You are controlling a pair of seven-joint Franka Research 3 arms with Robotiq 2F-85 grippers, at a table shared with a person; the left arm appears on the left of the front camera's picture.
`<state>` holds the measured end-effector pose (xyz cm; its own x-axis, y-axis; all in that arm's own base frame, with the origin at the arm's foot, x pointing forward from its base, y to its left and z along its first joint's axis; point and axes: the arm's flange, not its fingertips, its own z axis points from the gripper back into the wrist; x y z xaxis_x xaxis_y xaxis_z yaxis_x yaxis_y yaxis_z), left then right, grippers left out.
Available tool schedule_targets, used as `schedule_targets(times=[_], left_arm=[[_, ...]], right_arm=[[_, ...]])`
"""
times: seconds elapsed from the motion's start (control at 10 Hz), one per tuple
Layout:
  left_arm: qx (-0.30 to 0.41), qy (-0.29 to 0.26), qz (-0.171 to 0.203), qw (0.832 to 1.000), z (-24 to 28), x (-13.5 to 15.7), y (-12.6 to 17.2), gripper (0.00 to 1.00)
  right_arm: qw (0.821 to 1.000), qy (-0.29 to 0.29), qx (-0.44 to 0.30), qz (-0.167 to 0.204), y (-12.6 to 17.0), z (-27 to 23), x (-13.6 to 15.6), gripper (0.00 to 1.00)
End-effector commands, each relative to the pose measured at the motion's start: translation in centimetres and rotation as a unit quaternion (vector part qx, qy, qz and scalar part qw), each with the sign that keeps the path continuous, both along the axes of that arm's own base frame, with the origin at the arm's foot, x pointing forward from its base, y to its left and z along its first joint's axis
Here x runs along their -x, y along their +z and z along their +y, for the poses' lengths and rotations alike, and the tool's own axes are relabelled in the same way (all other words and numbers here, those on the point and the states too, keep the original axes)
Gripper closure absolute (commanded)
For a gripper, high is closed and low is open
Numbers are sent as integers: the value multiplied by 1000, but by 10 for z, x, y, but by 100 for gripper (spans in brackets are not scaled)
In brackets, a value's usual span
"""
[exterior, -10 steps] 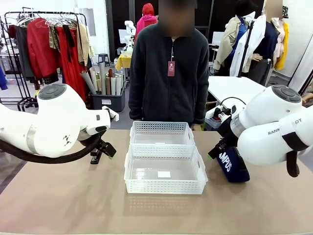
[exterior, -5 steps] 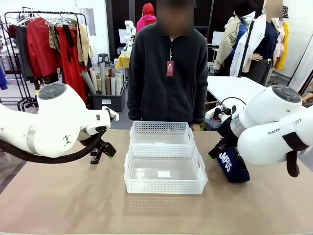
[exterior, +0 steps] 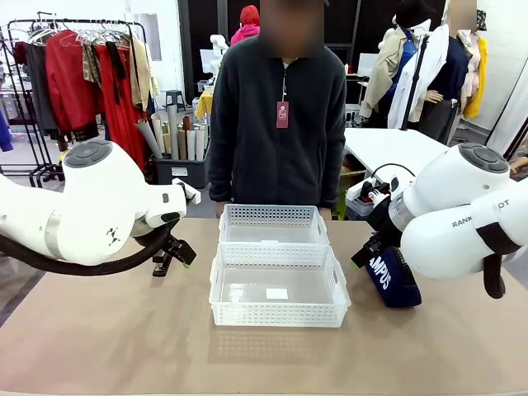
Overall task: Distribute items into two baskets.
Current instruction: Pick up the Pencil pouch that the person points to.
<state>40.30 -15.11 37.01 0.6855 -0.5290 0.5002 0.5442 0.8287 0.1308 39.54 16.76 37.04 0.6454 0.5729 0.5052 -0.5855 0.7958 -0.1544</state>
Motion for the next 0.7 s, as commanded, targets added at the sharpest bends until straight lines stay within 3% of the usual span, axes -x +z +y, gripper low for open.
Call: schedule_targets(times=[0.0,0.6], left_arm=[[0,0,0,1000,0,0,0,0],[0,0,0,1000,0,0,0,0]], right_arm=[[1000,0,0,0,0,0,0,0],[1000,0,0,0,0,0,0,0]])
